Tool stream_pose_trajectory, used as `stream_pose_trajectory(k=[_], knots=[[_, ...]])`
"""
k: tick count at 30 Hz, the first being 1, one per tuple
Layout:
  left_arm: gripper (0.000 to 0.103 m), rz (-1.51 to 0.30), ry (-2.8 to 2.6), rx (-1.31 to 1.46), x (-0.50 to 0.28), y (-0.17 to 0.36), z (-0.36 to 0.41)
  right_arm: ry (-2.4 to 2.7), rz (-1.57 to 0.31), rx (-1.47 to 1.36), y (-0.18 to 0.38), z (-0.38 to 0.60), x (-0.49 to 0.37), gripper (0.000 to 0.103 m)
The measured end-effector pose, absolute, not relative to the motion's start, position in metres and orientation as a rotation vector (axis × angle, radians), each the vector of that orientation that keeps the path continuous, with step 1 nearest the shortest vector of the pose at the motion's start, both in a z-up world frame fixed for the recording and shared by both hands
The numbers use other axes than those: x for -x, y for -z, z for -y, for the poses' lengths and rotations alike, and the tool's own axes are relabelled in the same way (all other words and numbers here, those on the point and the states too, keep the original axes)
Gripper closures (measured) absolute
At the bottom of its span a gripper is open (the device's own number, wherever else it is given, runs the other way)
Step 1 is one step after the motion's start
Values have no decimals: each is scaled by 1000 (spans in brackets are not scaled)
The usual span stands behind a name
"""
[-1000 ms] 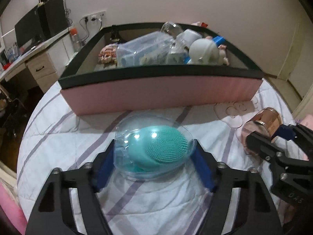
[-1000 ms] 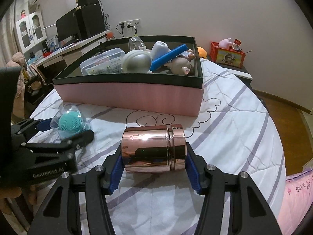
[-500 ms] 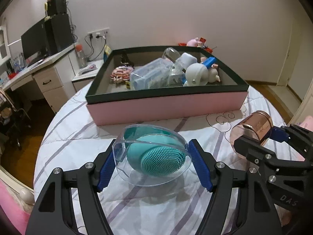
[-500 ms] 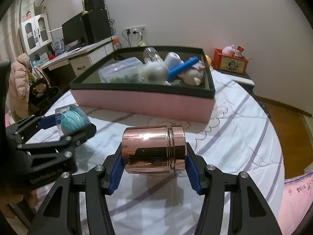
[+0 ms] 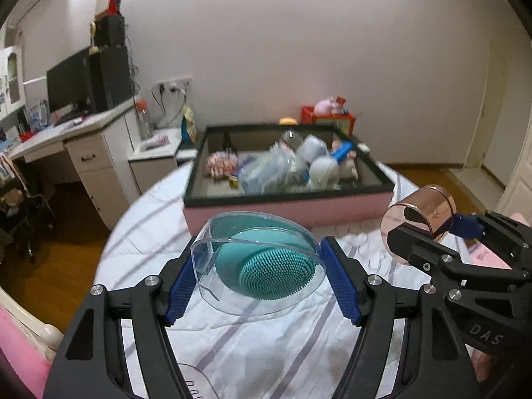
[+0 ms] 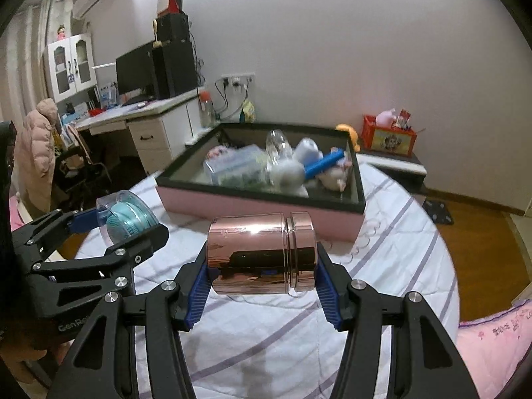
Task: Organize rigid objects
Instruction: 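Lift brush case with left tool while right tool lifts copper cylinder, carrying both over box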
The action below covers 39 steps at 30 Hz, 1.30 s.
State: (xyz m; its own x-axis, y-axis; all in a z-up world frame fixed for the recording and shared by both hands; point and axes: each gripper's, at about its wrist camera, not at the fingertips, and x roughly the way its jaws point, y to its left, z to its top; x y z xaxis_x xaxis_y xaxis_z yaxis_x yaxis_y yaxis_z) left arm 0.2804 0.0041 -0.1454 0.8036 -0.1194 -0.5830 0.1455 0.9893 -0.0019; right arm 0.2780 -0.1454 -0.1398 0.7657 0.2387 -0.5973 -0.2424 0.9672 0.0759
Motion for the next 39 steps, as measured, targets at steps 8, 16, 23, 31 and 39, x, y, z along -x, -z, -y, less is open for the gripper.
stream_pose_trajectory(k=[8, 16, 23, 31, 39], knots=[[31, -515, 128, -63, -264, 107, -8, -261, -561, 21, 104, 140, -264, 46], [31, -419, 122, -94, -262, 70, -8, -255, -496, 36, 80, 139, -262, 46], [31, -378, 128, -111, -278, 52, -7, -244, -452, 54, 60, 139, -272, 46], [31, -373, 124, -135, -317, 46, -2, -234, -436, 76, 51, 138, -302, 46], [31, -461, 127, -148, -396, 71, 1, -228, -498, 97, 67, 138, -367, 45]])
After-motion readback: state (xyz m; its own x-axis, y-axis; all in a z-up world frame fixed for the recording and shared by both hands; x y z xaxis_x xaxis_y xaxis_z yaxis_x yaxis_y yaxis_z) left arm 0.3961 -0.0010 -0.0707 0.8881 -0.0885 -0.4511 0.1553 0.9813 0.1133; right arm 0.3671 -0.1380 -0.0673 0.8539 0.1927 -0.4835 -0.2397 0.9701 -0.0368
